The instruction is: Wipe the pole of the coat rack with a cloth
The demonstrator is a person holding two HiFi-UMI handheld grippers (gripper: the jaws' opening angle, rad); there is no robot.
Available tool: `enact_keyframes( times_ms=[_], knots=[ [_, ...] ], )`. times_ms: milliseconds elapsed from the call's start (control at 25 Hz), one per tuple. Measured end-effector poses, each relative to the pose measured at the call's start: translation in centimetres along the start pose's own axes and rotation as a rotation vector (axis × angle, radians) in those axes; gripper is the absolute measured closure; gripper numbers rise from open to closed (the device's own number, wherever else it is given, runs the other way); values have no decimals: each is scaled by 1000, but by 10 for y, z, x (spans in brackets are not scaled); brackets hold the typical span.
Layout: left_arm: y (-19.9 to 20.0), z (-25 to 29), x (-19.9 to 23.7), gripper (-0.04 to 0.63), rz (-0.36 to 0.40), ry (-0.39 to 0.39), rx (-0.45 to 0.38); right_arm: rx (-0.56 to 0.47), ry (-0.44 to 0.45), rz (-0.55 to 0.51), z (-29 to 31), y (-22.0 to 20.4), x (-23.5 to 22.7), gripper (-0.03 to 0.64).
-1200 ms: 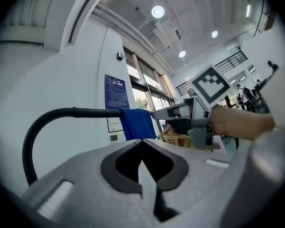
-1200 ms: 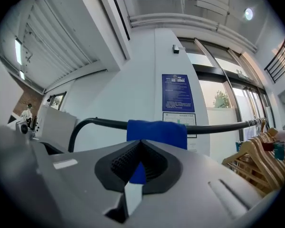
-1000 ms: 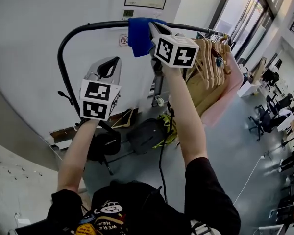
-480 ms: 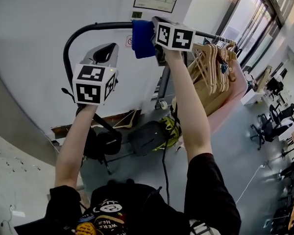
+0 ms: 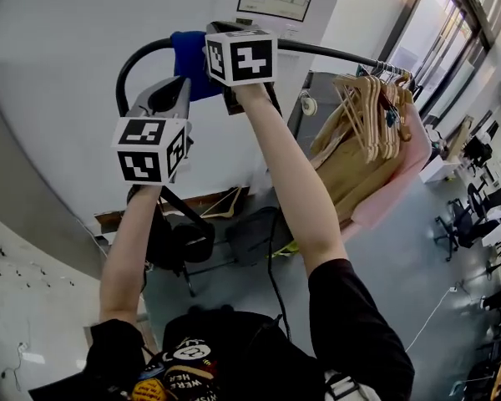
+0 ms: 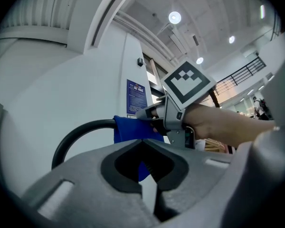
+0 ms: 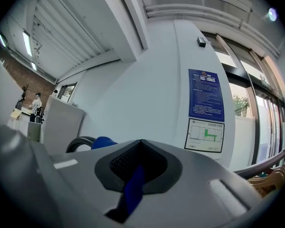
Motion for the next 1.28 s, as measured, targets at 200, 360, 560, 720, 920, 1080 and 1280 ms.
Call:
enact_keyframes(
  times_ms=[200,360,560,720,920,1080,1280],
  knots=[
    [-3,-8,8,592,6,5,6,1,4,-5,-6,4,4,617],
    [-2,-3,11,592,6,-9,9,-29,28,14,-10,12,8,617],
    [-9,5,9,592,10,-53,17,6,47,16,6,2,21,617],
    [-11,13,0,592,12,-92,19,10,33,38,3,0,5,617],
    [-9,27,-18,592,20,-118,15,11,-20,47,-15,-11,-35,617],
    [-7,51,-41,592,18,-129,10,13,-54,59,-31,-25,-84,617],
    [-9,84,-81,592,12,-138,19,9,-61,83,-46,-43,-147,617]
  ],
)
Point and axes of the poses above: the fingertips, and each gripper's own axes: z forward along the fingers, x to its left, y out of its top, the point moved 9 cm from there along -z, backward along the fingers, and after that the axes turned 6 degrees about x, right-handed, at the moved point
